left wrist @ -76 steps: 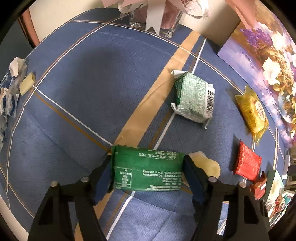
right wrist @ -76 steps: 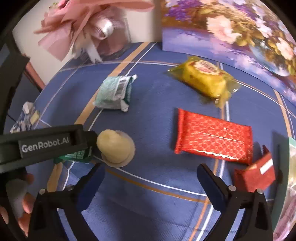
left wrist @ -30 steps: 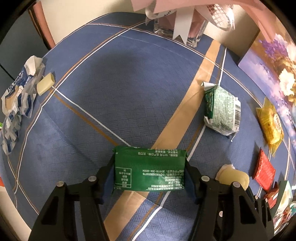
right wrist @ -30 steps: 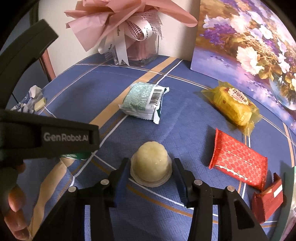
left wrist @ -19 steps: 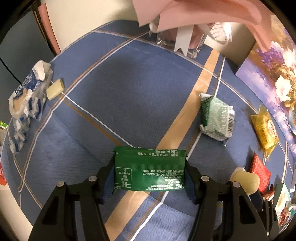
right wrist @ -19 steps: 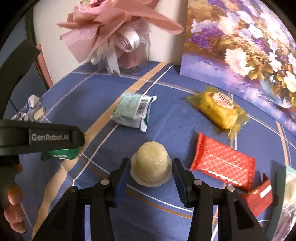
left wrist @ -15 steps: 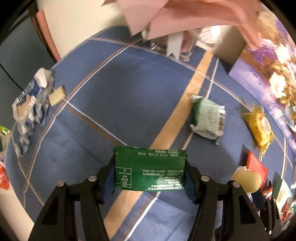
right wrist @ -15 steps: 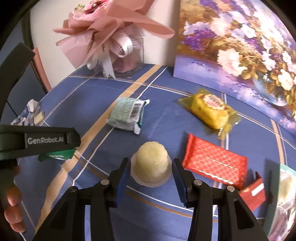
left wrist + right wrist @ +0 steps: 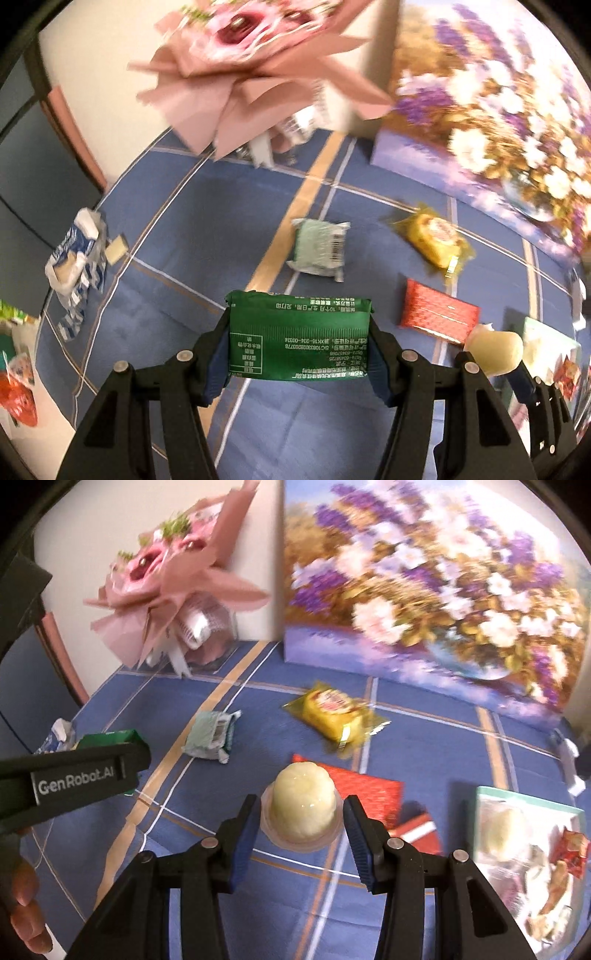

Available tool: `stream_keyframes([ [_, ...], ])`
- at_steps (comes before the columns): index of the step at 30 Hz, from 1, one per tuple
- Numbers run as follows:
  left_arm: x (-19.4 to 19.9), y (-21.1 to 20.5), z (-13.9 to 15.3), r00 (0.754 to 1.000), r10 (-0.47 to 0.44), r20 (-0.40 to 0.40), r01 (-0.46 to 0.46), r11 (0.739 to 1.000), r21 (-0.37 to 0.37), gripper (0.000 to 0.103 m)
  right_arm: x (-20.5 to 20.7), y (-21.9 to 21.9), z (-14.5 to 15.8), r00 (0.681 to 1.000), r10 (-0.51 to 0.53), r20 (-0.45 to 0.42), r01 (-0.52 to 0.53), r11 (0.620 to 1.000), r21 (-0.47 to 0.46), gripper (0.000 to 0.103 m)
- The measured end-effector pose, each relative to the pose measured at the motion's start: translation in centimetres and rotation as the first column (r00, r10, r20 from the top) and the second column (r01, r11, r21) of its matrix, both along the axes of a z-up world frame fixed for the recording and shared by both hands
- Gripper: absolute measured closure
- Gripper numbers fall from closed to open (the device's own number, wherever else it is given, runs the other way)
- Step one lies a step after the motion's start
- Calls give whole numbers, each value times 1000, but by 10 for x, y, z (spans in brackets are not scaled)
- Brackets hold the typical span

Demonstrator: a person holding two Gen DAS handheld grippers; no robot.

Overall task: Organize snacks
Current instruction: 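Lift and carry the green bag and the cream cake over the white tray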

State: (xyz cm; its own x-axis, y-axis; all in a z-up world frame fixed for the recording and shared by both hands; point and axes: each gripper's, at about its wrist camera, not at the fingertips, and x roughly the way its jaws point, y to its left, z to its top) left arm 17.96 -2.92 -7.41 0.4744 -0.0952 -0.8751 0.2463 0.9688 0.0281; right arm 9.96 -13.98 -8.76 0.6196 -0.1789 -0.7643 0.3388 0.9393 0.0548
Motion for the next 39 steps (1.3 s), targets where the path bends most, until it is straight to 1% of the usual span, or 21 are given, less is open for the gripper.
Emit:
stream_keyframes([
  [2,-11,-11,7,999,-29,15,28,1000,8,39,-9,-6,5,1000,-26,7,26,1000,-8,54],
  [7,-35,-39,21,994,-99,50,97,995,40,39,-35,-30,14,995,-96,22,95,995,25,54],
  [10,-50,-56,28,991,-122,57,120,992,35,39,-50,-43,16,992,-126,17,125,991,43,54],
  [13,-67,-75,30,985,-159,69,155,987,50,39,-67,-55,19,987,-163,10,163,986,31,54],
  [15,-79,-86,30,980,-184,73,179,982,63,39,-78,-64,22,980,-198,10,198,980,25,54],
  [20,-100,-110,29,972,-221,86,213,972,98,39,-102,-94,26,966,-260,13,258,964,64,54],
  [25,-125,-138,29,955,-279,99,268,957,108,39,-132,-128,29,938,-347,17,344,935,89,54],
  [29,-144,-163,25,936,-343,82,335,937,98,39,-155,-154,33,912,-410,20,406,909,89,54],
  [34,-163,-196,8,911,-412,17,411,910,58,39,-185,-188,34,880,-475,21,472,878,80,54],
  [39,-176,-217,-9,898,-440,-29,441,895,62,39,-211,-216,28,853,-522,20,517,849,111,54],
])
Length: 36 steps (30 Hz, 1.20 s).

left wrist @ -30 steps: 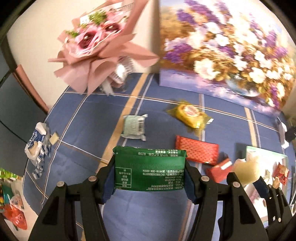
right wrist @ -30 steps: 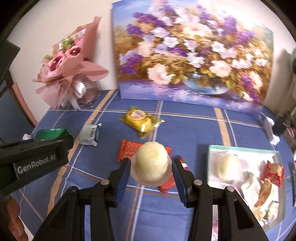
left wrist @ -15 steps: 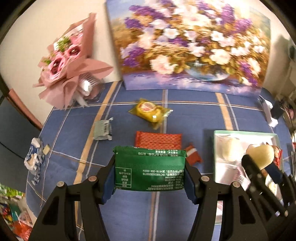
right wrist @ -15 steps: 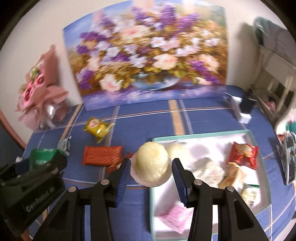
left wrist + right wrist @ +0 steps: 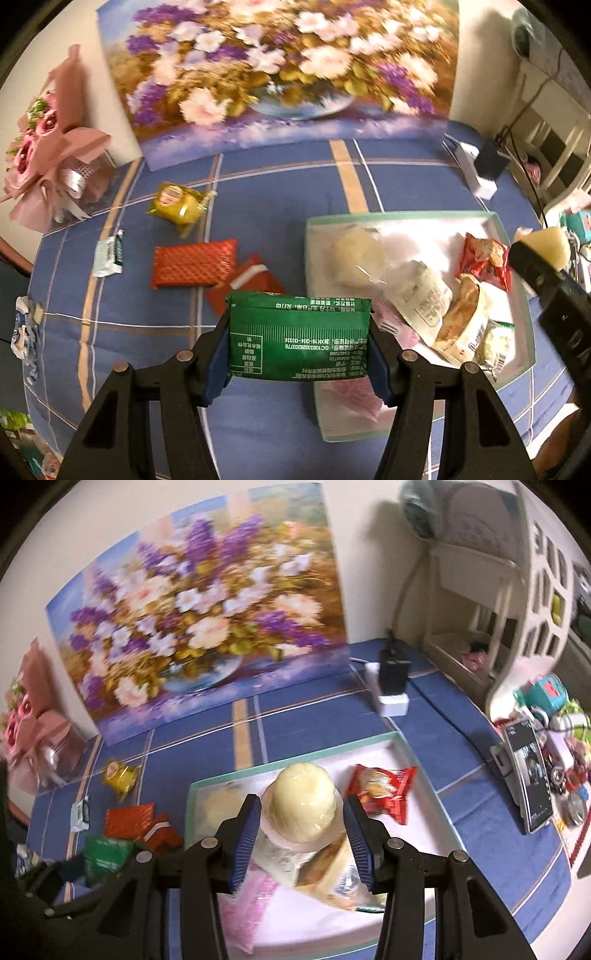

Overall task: Organize snacks
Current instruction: 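Lift and carry the green bag and the cream cake over the white tray, then open the right gripper to drop the cream cake into the tray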

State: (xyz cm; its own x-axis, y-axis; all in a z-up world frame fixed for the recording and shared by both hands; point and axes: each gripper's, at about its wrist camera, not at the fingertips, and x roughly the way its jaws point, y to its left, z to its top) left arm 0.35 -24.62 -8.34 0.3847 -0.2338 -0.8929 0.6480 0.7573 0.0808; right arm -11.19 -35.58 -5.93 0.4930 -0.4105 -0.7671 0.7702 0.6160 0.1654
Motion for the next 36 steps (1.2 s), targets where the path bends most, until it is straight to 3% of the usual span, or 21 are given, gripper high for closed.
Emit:
stream_keyframes([
  [11,0,-22,-33,998,-27,-64,27,1000,11,39,-11,-18,-11,999,-26,25,25,998,51,54],
  [22,10,-32,-58,990,-22,-137,20,1000,-20,39,9,-27,-51,998,-13,-58,18,996,92,54],
  [36,13,-29,-67,985,-20,-173,16,1000,-27,38,14,-34,-66,994,-21,-107,33,993,114,54],
])
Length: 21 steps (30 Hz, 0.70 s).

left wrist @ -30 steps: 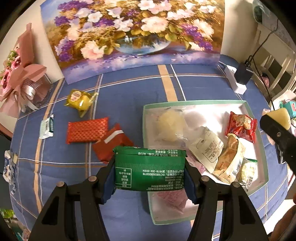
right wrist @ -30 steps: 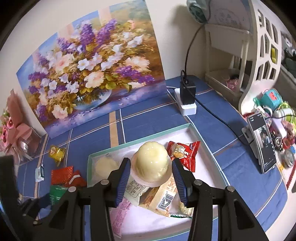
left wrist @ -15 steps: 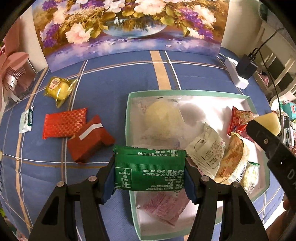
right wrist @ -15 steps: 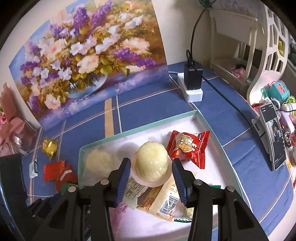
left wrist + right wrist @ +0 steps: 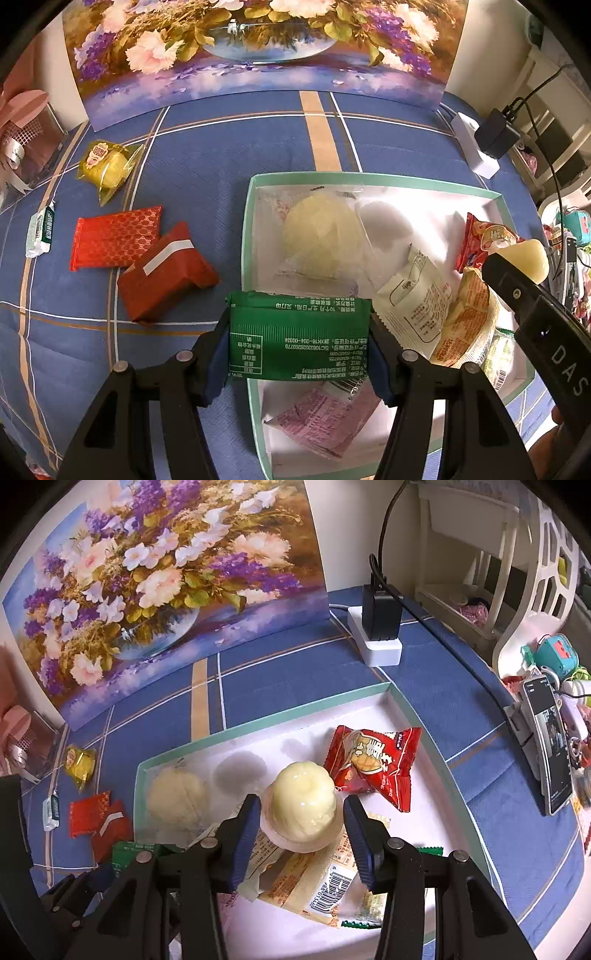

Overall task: Organize snacks
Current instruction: 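Open the right gripper to drop the cream cake into the tray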

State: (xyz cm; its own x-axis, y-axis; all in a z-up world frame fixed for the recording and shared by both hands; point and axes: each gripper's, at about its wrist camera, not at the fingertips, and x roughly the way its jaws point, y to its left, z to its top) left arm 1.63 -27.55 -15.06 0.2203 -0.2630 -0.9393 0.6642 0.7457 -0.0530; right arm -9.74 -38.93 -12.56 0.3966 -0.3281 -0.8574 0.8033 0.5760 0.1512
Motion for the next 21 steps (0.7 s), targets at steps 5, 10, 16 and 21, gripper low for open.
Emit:
stream_keyframes([
  [5,-1,-2,2,1000,-4,5,4,1000,4,38,-2,-2,0,1000,-10,-7,10,1000,2,54],
  [10,-1,-2,5,1000,-9,1,9,1000,-2,37,-2,-3,0,1000,-15,-11,16,1000,7,54],
  [16,-2,-3,7,1000,-18,-5,18,1000,1,33,-2,-2,1,1000,-13,-10,13,1000,6,53],
  [21,-3,-3,17,1000,-23,5,23,999,-22,31,-2,-2,3,1000,-12,-4,12,1000,0,53],
])
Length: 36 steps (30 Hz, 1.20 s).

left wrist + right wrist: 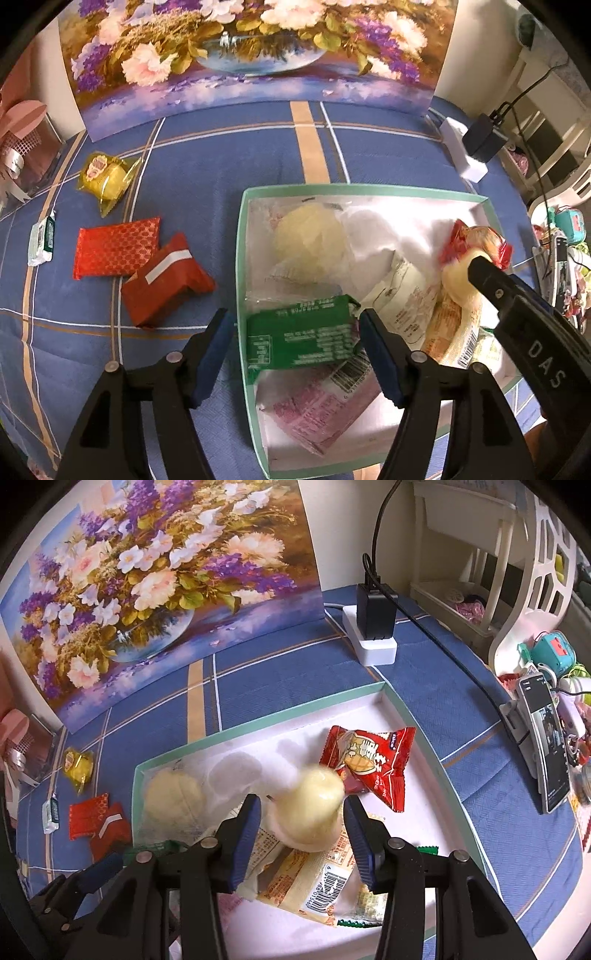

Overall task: Organize snacks
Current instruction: 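Open the right gripper to drop the cream cake into the tray, then open the left gripper to drop the green bag into the tray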

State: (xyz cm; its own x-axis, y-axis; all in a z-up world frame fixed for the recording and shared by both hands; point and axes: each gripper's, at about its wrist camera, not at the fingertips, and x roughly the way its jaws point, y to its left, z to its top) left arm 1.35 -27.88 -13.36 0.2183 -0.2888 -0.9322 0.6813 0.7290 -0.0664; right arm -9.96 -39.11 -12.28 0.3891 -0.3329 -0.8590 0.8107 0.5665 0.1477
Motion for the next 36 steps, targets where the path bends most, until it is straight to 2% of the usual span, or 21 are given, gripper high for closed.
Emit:
stream_keyframes([
  [8,5,4,13,1000,29,8,-29,999,-17,31,0,3,8,1000,2,6,-1,1000,-12,53],
  [13,16,15,18,994,102,23,-102,995,-8,31,0,4,11,1000,7,2,-7,1000,-12,53],
  [15,22,23,20,988,150,38,-150,989,2,28,2,5,9,1000,14,-5,-14,1000,-6,52],
  [16,26,28,20,982,181,49,-182,983,10,15,3,6,8,1000,19,-9,-19,1000,-1,49],
  [17,30,31,20,976,210,64,-211,977,17,9,3,6,6,1000,23,-12,-23,1000,5,43],
  [19,38,41,21,963,255,91,-258,966,22,9,6,8,3,999,31,-25,-31,999,13,35],
  [27,62,73,25,922,375,101,-377,926,3,7,18,18,-6,995,88,-56,-87,996,18,17],
  [28,64,75,25,919,380,104,-382,924,3,2,19,19,-6,994,96,-55,-95,995,19,14],
  [30,66,79,26,916,386,113,-389,921,4,0,22,22,-6,992,115,-53,-115,993,12,0],
  [36,69,86,26,909,402,108,-404,915,0,0,30,34,-5,985,157,-72,-159,987,-15,0],
])
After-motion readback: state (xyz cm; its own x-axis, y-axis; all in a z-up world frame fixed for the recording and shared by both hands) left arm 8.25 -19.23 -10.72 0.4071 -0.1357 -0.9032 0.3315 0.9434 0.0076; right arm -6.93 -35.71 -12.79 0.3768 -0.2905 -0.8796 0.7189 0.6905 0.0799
